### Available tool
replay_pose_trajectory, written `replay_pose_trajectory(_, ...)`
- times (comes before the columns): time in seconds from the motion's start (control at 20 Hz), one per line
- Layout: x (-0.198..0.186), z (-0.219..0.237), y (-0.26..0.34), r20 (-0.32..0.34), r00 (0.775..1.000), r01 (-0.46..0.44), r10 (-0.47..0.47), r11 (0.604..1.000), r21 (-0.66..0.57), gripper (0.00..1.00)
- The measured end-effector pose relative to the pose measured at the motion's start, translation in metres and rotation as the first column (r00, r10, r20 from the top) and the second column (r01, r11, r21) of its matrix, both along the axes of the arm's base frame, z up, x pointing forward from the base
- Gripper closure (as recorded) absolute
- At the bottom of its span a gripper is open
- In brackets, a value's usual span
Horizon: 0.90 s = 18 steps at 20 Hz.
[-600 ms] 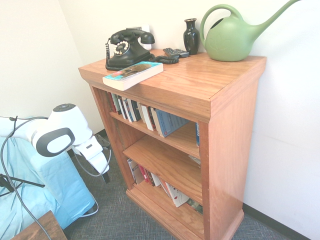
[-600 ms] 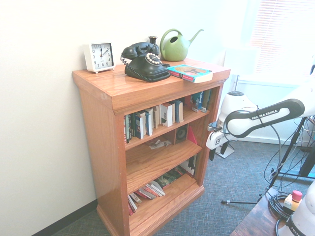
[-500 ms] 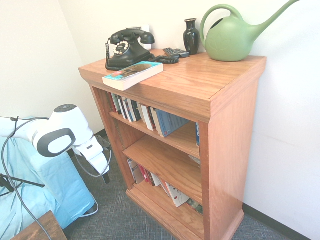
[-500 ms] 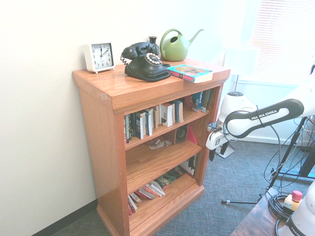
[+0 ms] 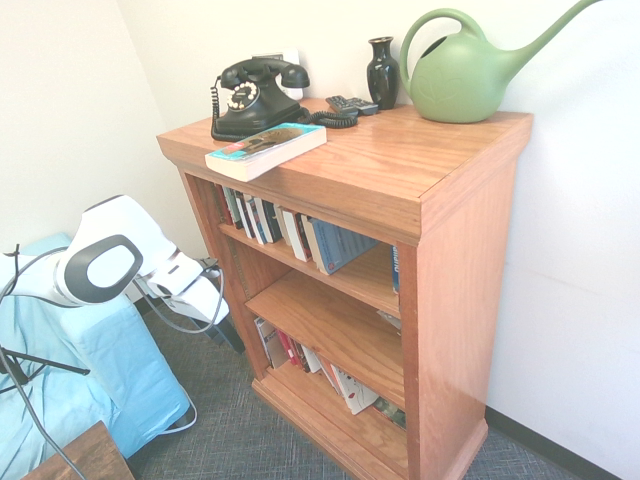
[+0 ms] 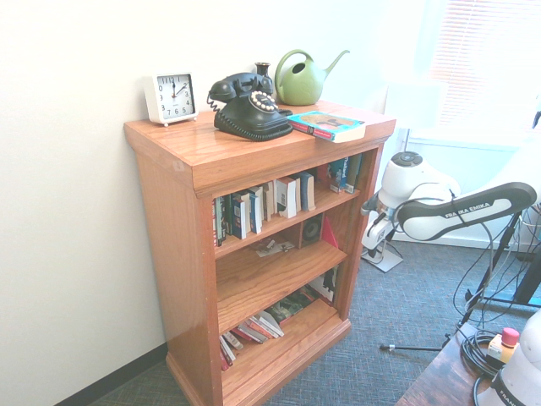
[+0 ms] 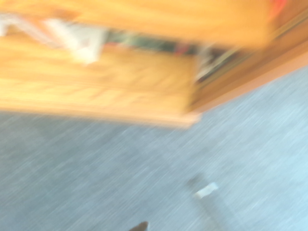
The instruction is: Organize the shelf
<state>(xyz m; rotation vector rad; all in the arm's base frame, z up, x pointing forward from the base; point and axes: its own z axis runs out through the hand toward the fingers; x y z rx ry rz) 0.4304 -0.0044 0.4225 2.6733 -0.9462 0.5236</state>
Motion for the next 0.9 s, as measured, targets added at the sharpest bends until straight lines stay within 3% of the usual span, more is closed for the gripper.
replay_pose_trajectory(0.2,0.006,0.05,0.01,0.084,0.991,-0.087,0.105,0.977,-0.194,0.0)
replay_pose_trajectory(0.35,0.006,0.076,0.021,0.132,0.973,-0.133,0.188,0.928,-0.347,0.0)
replay_pose_trajectory(0.55,0.002,0.091,0.026,0.162,0.947,-0.148,0.277,0.826,-0.544,0.0)
replay_pose_trajectory(0.8,0.002,0.125,0.044,0.192,0.929,-0.069,0.316,0.658,-0.75,0.0)
replay_pose_trajectory(0.9,0.002,0.136,0.057,0.199,0.926,-0.043,0.32,0.615,-0.788,0.0)
